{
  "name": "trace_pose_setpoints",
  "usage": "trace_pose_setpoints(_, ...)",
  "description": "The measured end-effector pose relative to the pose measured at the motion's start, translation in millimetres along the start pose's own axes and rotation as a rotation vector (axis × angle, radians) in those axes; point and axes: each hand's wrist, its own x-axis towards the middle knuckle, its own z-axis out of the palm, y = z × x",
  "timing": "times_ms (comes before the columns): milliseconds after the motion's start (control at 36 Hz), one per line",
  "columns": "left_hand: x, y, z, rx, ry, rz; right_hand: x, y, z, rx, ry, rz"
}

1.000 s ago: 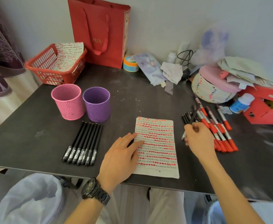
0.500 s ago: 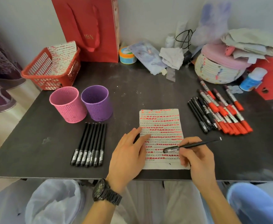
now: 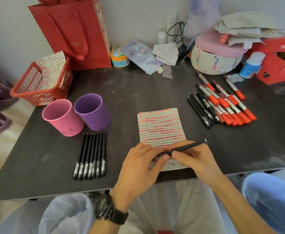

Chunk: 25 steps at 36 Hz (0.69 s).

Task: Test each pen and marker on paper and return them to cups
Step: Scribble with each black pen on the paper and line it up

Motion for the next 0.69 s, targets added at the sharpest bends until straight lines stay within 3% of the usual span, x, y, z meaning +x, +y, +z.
trace_pose_setpoints(278, 1.9, 8.5, 0.5, 0.147, -0.045, -0.049, -1.0, 1.1, 0.0, 0.018, 0.068, 0.068)
trace_pose_setpoints(528, -2.5, 10.5, 7.5, 0.275, 0.079, -0.023, 0.2, 0.4, -2.9, 0.017, -0.003, 0.082)
trace_pose_setpoints(694, 2.1, 15.8, 6.2, 0.351, 0.087, -0.115, 1.0, 3.0, -7.6, 0.092, 0.052, 0.061)
